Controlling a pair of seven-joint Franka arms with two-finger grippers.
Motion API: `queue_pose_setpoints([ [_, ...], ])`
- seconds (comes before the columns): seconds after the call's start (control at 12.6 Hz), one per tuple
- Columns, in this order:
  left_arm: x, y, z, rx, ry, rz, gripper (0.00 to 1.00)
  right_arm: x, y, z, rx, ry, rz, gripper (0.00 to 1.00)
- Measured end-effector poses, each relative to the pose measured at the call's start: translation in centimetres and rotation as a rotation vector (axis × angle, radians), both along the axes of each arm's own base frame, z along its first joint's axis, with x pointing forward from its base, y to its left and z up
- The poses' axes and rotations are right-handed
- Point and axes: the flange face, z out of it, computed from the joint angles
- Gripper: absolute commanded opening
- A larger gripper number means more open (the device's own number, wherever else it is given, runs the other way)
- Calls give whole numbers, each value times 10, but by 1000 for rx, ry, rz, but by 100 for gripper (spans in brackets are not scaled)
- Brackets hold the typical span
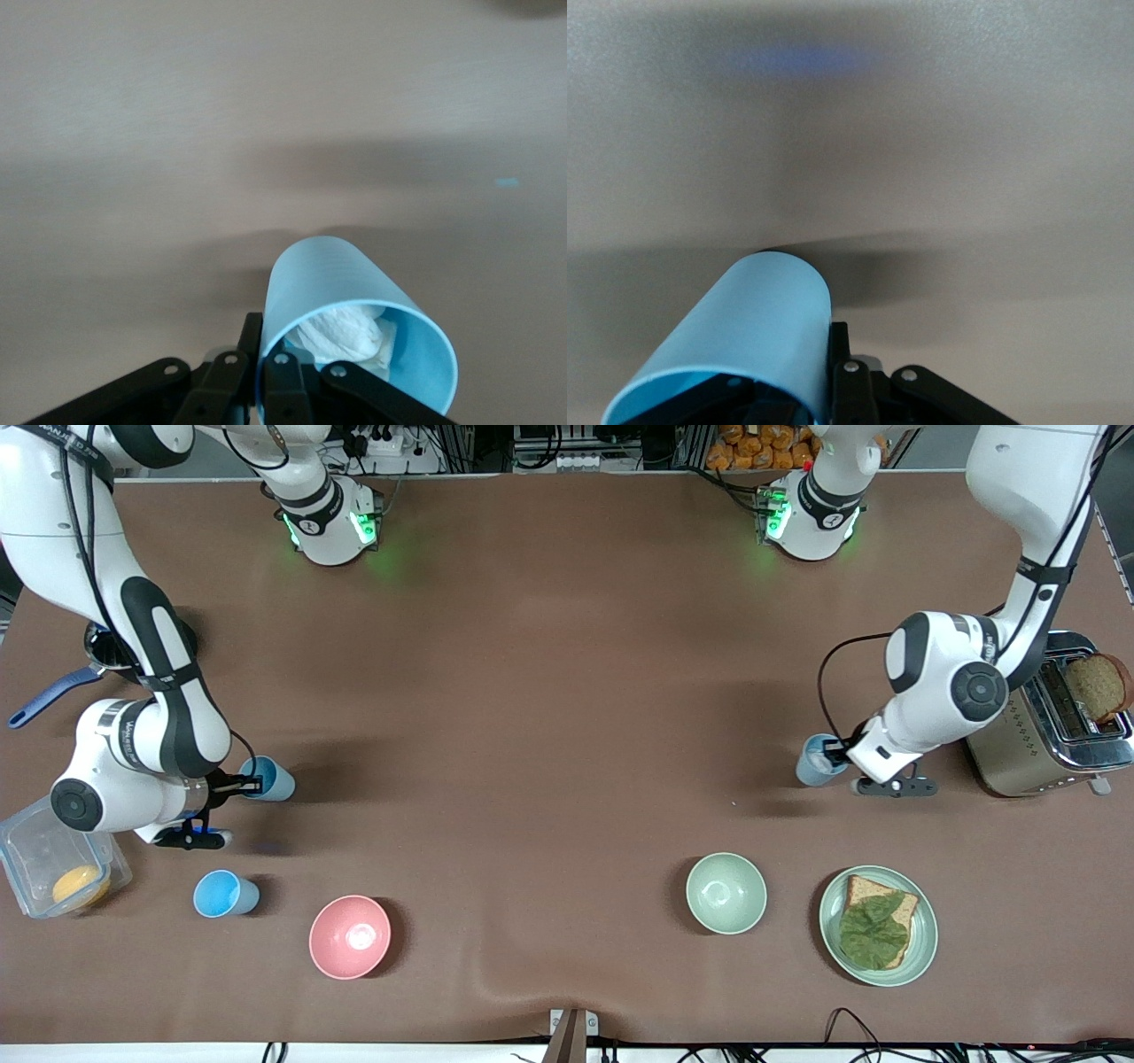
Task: Stack blue cups with both arms
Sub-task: 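Close the right gripper on its blue cup while the left gripper grasps its cup, then carry the blue cup with the left gripper to the table middle and set it down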
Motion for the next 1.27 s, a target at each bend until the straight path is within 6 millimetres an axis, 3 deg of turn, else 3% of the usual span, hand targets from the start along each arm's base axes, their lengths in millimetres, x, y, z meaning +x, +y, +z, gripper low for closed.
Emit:
queue_pose_setpoints([
  [0.16, 1, -66, 37, -15, 10, 40, 0, 0, 0, 0, 0, 0, 0, 0],
  [0.32, -16, -153, 66, -40, 14, 94, 0, 0, 0, 0, 0, 0, -1, 0],
  [0.47, -54, -249, 67, -51, 43, 155, 0, 0, -1, 0, 0, 0, -2, 0],
  [0.71, -118, -371, 39, -34, 96, 226, 0, 0, -2, 0, 0, 0, -3, 0],
  [0.87, -143, -417, 11, -8, 113, 263, 0, 0, -2, 0, 0, 0, -3, 0],
  [1.03, -147, -440, -18, 9, 121, 293, 0, 0, -2, 0, 0, 0, -3, 0],
  [1.19, -137, -447, -36, 12, 116, 306, 15, 0, -2, 0, 0, 0, -3, 0],
  [1.27, -135, -449, -42, 10, 110, 308, 52, 0, -2, 0, 0, 0, -3, 0],
])
